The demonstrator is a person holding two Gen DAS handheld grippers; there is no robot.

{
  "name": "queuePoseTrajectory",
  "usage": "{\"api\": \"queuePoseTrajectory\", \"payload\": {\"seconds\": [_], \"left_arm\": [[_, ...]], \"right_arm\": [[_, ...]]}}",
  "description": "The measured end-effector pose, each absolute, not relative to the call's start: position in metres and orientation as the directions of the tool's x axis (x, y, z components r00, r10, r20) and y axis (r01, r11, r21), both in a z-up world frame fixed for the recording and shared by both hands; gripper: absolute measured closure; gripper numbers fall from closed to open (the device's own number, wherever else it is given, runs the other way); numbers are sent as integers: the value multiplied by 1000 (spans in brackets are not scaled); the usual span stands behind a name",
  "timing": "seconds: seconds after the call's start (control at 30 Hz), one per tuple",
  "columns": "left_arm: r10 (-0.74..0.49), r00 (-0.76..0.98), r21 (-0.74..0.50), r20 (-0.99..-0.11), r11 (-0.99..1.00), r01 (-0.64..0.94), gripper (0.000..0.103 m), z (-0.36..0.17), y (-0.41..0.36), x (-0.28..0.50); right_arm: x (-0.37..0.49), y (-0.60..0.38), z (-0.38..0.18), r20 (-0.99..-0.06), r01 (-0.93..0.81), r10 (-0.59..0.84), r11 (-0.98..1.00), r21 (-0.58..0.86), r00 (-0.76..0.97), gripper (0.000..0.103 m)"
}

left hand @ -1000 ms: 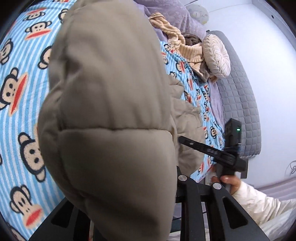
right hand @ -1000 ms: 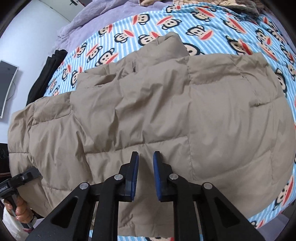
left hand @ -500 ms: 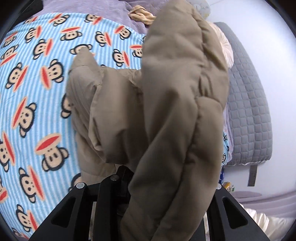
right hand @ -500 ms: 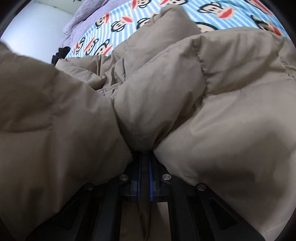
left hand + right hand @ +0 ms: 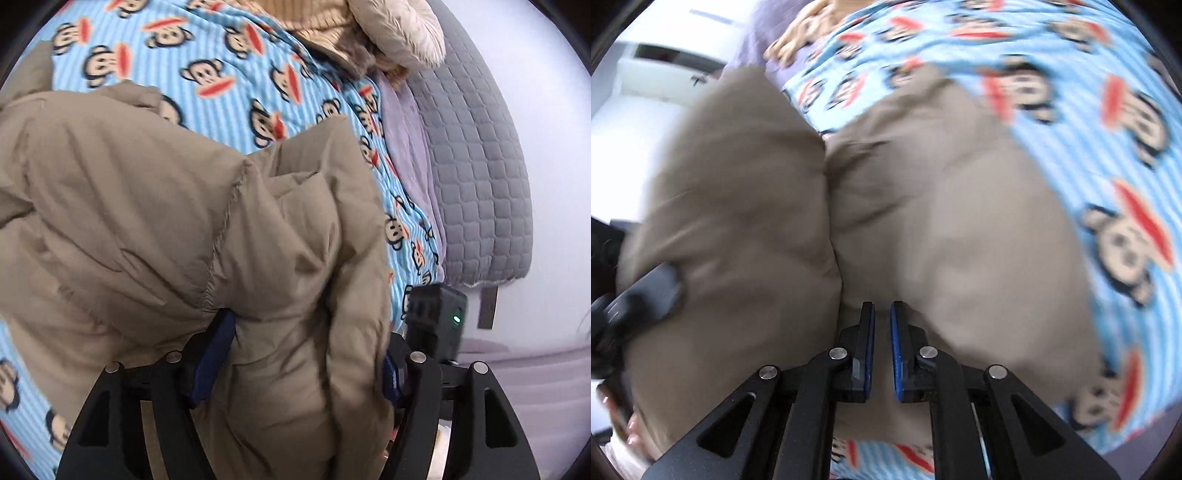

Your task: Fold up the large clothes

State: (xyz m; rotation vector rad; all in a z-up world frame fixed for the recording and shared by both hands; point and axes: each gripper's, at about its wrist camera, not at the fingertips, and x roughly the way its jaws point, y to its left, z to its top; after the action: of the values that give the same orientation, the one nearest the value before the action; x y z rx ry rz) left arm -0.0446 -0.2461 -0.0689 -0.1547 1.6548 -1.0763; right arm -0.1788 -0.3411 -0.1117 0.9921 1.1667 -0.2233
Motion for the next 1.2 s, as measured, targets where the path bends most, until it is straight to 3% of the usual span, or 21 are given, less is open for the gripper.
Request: {"api": "queuePoseTrajectory", "payload": {"seconds": [0.1, 0.17, 0.23, 0.27, 0.3, 0.5, 0.63, 0.67, 0.7, 0.73, 0.8, 0.93, 1.2], "left_arm": [[-562, -355, -662, -747, 573, 484, 33, -83, -268, -57], [-551, -328, -633, -767, 569, 525, 26, -92, -279, -61], [-539, -302, -605, -786, 574, 551, 26, -98, -287, -64], [-531, -293, -592, -795, 573, 568, 26, -99, -292, -66], [-525, -286, -581, -802, 570, 581, 26, -104, -295, -67], [-496, -241, -523, -834, 572, 632, 26, -103, -305, -66], [-541, -117, -462, -833, 564, 684, 26, -66, -287, -64], [-550, -45, -419, -834, 578, 701, 26, -54, -277, -61], [-551, 18, -378, -834, 596, 708, 26, -45, -267, -58], [-544, 88, -331, -834, 623, 709, 26, -38, -255, -52], [-501, 191, -252, -844, 685, 683, 26, -37, -234, -36], [-405, 240, -181, -882, 762, 622, 26, -68, -215, -4], [-394, 237, -120, -888, 697, 707, 26, -96, -281, -29]], "right_arm": [[-206, -348, -105, -858, 659, 296, 551, 512, 419, 93], [-223, -352, -94, -858, 669, 279, 540, 511, 431, 89], [-239, -351, -79, -839, 656, 271, 528, 539, 471, 63], [-242, -350, -71, -824, 643, 267, 522, 560, 500, 33], [-250, -348, -61, -803, 623, 264, 519, 585, 534, 19], [-242, -311, -35, -741, 474, 373, 590, 654, 559, 19], [-210, -294, -49, -848, 520, 275, 692, 502, 452, 24], [-204, -295, -51, -863, 532, 241, 704, 471, 444, 45], [-201, -295, -51, -868, 535, 226, 710, 458, 443, 74], [-198, -297, -51, -876, 540, 203, 720, 436, 437, 81], [-202, -300, -47, -884, 533, 147, 750, 392, 443, 85], [-212, -305, -44, -902, 533, 75, 785, 317, 426, 86], [-234, -334, -77, -926, 661, 60, 683, 311, 373, 86]]}}
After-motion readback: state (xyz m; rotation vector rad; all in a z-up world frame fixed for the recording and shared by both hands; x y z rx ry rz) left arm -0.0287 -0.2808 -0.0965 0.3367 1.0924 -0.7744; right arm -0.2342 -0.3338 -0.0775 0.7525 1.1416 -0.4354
